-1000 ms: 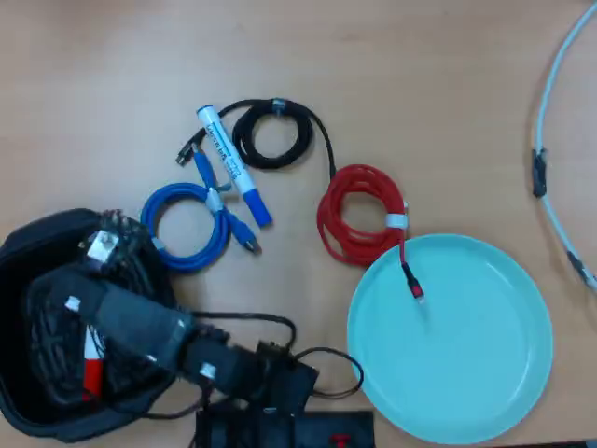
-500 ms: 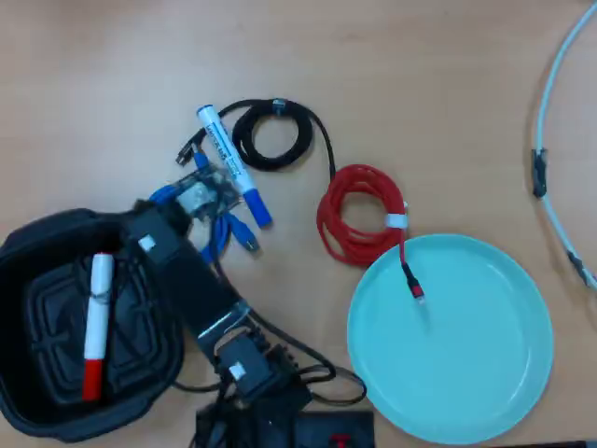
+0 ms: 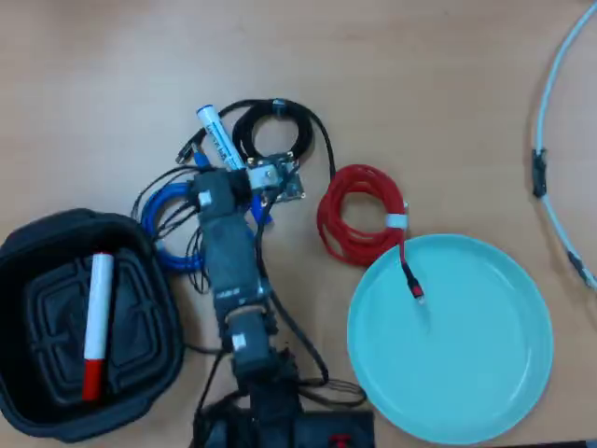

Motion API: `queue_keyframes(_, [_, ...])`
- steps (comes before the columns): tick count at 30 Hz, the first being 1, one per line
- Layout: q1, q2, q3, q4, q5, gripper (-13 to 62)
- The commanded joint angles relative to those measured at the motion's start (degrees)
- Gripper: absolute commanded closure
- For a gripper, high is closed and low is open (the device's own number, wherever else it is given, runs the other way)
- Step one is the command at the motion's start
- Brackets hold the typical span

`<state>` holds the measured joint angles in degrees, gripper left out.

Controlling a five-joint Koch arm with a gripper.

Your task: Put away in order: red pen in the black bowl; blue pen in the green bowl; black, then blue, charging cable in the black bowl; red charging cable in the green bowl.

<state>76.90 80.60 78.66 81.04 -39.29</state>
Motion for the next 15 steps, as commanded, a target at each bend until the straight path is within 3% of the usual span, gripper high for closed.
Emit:
queue_keyframes(1, [1.7, -3.4, -4.9, -5.4, 6.2, 20.8])
queue_keyframes(8, [4.2, -14.2, -14.7, -5.4, 21.4, 21.2])
queue_keyframes(15, [5.5, -14.8, -16.5, -4.9, 47.5, 21.2])
